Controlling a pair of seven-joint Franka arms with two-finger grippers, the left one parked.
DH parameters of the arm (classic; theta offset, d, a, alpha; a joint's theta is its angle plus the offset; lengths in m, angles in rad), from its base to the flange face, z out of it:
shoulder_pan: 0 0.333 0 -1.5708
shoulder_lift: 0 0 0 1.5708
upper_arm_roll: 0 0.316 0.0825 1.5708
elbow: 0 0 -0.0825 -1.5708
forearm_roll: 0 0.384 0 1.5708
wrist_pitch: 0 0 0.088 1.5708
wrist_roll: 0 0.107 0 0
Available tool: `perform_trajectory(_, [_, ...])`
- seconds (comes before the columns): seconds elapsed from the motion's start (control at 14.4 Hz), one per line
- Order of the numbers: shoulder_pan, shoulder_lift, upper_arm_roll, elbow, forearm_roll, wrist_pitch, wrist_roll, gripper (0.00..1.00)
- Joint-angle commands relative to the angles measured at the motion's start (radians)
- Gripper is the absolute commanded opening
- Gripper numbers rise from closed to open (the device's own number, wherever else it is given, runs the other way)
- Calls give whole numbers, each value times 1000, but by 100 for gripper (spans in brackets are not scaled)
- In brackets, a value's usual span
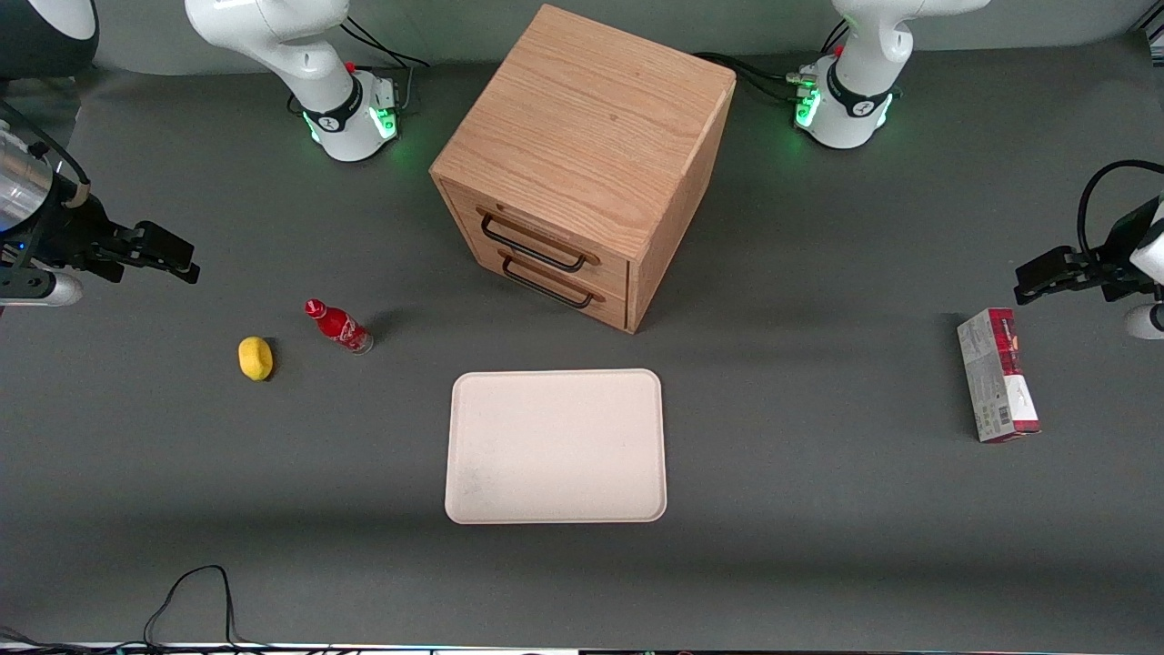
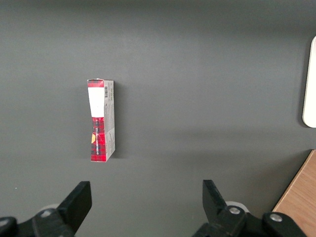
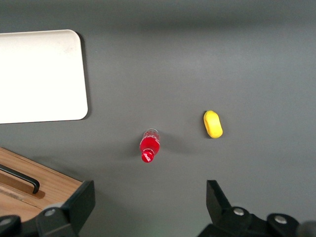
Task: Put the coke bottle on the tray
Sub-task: 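Move the right gripper down over the red Coca-Cola bottle, then close the right gripper around the bottle's cap end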
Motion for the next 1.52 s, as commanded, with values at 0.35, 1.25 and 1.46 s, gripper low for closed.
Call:
perform_trajectory(0.35, [-4,11,18,-80,29,29,-19,100])
perform_trajectory(1.25, [15,-46,40,-732,33,684,-28,100])
perform_trajectory(1.46, [15,-47,41,-810,33,754,-28,100])
